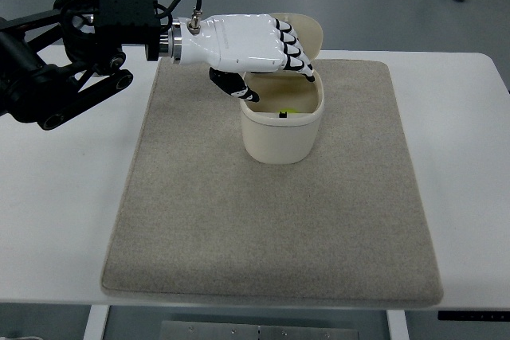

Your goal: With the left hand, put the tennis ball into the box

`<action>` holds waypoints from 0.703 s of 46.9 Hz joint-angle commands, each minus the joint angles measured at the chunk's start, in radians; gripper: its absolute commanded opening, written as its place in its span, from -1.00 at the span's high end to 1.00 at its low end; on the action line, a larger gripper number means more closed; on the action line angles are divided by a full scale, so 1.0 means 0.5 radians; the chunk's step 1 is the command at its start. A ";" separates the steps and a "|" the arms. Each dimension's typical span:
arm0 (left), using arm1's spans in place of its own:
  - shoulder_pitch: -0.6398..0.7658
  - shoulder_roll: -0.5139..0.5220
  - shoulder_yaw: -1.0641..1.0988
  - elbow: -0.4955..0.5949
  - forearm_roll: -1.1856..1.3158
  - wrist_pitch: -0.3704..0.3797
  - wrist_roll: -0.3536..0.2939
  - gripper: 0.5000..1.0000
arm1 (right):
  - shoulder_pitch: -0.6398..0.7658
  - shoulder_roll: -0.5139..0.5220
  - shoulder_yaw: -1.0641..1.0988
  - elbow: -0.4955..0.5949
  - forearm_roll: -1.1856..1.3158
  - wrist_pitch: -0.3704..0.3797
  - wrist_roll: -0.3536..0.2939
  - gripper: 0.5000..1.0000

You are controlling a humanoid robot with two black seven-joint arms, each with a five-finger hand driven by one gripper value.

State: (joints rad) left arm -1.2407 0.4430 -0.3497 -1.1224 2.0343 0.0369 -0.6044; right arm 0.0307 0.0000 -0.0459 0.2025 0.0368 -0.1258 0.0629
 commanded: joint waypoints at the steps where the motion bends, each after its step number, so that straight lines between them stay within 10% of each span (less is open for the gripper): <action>1: -0.001 0.013 0.000 -0.013 -0.003 -0.012 0.000 -0.39 | 0.000 0.000 0.000 0.000 0.000 0.000 0.000 -0.60; 21: -0.001 0.525 0.077 -0.314 -0.230 -0.206 -0.012 -0.40 | 0.000 0.000 0.000 0.000 0.000 0.000 0.000 -0.60; 26: 0.018 0.648 0.080 -0.308 -0.463 -0.212 -0.009 -0.84 | 0.000 0.000 0.000 0.000 0.000 0.000 0.000 -0.60; 33: 0.073 0.731 0.086 -0.219 -0.840 -0.215 -0.009 -0.94 | 0.000 0.000 0.000 0.000 0.000 0.000 0.000 -0.60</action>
State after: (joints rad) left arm -1.2199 0.7980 -0.3071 -1.2619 1.6993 -0.0705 -0.6095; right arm 0.0308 0.0000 -0.0461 0.2025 0.0368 -0.1258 0.0629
